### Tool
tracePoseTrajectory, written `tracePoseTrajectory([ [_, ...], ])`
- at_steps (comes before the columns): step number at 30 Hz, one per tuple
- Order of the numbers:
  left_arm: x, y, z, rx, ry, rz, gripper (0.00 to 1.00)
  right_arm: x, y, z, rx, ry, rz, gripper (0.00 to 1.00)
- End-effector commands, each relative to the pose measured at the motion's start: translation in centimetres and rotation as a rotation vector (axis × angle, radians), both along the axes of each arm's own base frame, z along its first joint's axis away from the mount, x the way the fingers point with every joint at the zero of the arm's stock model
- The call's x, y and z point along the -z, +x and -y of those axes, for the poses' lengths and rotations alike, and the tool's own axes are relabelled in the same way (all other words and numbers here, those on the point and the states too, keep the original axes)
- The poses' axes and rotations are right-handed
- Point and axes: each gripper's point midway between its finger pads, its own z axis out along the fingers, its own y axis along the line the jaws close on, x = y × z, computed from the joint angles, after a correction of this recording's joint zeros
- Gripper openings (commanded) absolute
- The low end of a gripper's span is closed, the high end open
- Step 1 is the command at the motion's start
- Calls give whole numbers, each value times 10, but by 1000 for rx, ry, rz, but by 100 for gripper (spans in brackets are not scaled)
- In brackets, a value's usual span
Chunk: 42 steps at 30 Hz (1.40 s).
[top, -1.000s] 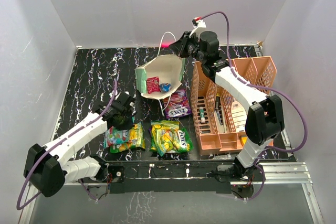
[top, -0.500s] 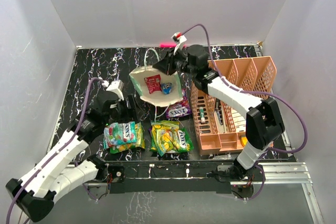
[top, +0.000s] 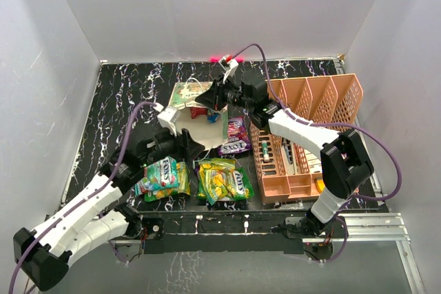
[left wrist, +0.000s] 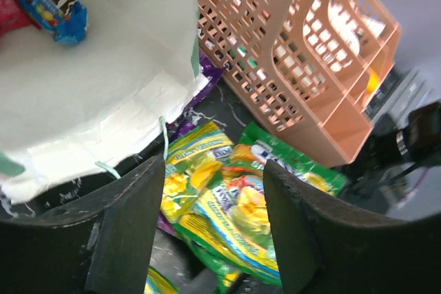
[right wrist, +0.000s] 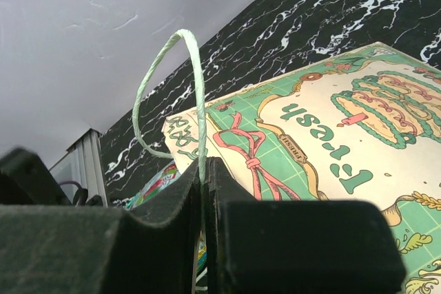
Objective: Take the snacks out of the paper bag
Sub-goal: Take out the snack from the paper bag.
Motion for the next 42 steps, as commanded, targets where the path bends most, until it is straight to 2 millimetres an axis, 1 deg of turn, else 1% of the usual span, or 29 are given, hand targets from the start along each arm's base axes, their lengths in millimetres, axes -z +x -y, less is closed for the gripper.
tracePoseTrajectory([
  [1,-19,9,22,175,105,420,54,-41,12,0,42,77,71,7],
  [2,-22,12,27,193,146,496,52,-42,13,0,44,79,70,7],
  [3,-21,18,31,198,190,557,48,-43,13,0,45,81,71,7],
  [4,-19,25,34,187,226,609,41,-44,13,0,43,82,72,7],
  [5,-16,37,32,133,245,632,34,-46,13,0,46,84,72,7],
  [6,-13,48,33,89,250,638,29,-47,14,0,51,86,72,7],
  [7,-10,54,36,71,245,648,27,-48,15,1,56,88,73,7],
  [9,-2,63,44,52,213,674,27,-52,16,1,64,92,76,7],
  [11,9,71,47,13,185,726,23,-56,18,2,72,97,84,7],
  [12,16,77,44,-27,188,733,22,-58,19,1,73,100,85,7],
  [13,24,83,41,-67,191,733,21,-60,19,0,75,100,86,7],
  [14,23,88,42,-87,178,757,21,-62,20,0,75,101,88,7],
  [17,40,105,45,-122,230,760,22,-69,20,0,73,104,97,7],
  [19,42,120,41,-180,248,781,23,-73,21,2,81,108,104,7],
  [23,57,147,34,-244,278,756,22,-80,20,3,82,112,113,7],
  [28,71,164,34,-257,287,735,20,-84,19,3,80,111,122,7],
  [30,78,170,33,-260,278,719,20,-82,19,3,80,105,122,7],
  [32,84,176,36,-247,272,705,24,-80,19,3,81,99,120,7],
  [35,93,182,42,-221,270,682,41,-80,19,3,79,96,121,7],
  [37,101,186,43,-221,275,668,50,-82,19,2,79,96,123,7],
  [39,109,192,40,-247,289,658,57,-83,20,2,79,97,124,7],
  [42,120,197,39,-257,307,634,64,-84,20,1,76,95,122,7],
])
